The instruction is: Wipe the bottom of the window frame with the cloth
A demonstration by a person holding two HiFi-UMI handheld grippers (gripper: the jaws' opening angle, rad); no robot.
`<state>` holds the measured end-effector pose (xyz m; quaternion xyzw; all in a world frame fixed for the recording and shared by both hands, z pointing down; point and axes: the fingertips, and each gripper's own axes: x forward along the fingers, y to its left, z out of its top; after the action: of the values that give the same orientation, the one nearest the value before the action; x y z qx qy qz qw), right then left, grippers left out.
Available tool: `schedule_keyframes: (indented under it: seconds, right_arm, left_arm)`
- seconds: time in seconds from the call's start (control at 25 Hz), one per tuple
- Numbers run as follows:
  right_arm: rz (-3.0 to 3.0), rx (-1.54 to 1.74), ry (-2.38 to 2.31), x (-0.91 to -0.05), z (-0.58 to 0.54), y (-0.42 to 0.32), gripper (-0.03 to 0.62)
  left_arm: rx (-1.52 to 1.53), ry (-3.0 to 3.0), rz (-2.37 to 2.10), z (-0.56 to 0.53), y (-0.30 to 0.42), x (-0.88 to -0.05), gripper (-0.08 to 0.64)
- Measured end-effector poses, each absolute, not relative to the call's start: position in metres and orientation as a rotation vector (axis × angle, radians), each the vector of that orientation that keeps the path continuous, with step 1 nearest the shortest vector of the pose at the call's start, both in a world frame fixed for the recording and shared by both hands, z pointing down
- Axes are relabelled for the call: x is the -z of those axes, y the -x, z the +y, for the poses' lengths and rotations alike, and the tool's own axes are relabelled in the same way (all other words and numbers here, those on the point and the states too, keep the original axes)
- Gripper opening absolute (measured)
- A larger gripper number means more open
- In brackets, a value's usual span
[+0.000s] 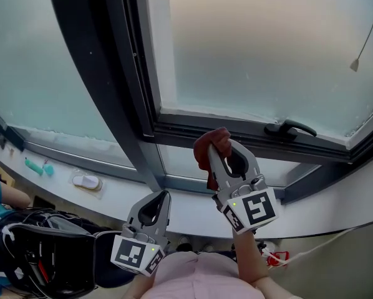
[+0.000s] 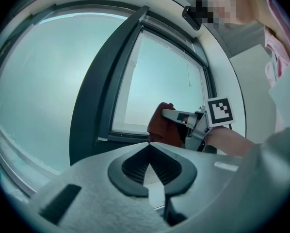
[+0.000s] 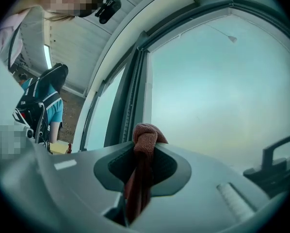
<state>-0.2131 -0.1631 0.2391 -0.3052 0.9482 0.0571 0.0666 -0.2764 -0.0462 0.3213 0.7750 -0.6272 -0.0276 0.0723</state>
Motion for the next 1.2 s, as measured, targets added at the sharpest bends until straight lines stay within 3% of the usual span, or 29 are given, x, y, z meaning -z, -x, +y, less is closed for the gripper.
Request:
schedule_keyframes:
  seconds: [0.64, 0.92, 1.2]
  right_arm:
    - [3.136, -0.209, 0.865, -0.256, -0.198, 0.339, 0.067]
    - [3.245, -0.498, 1.026, -0.282, -0.201, 0.346, 0.064]
    - [3.295, -0.571, 1.058, -0.3, -0.215, 0.325, 0.063]
  left_arm:
    - [0.176, -2.219, -2.005, -0.024, 0.325, -0.324, 0.0]
    - [0.201, -2.208, -2.047, -0.022, 0.331, -0.333, 0.0]
    - [0.184, -2.231, -2.048, -0.04, 0.311, -0.341, 0.0]
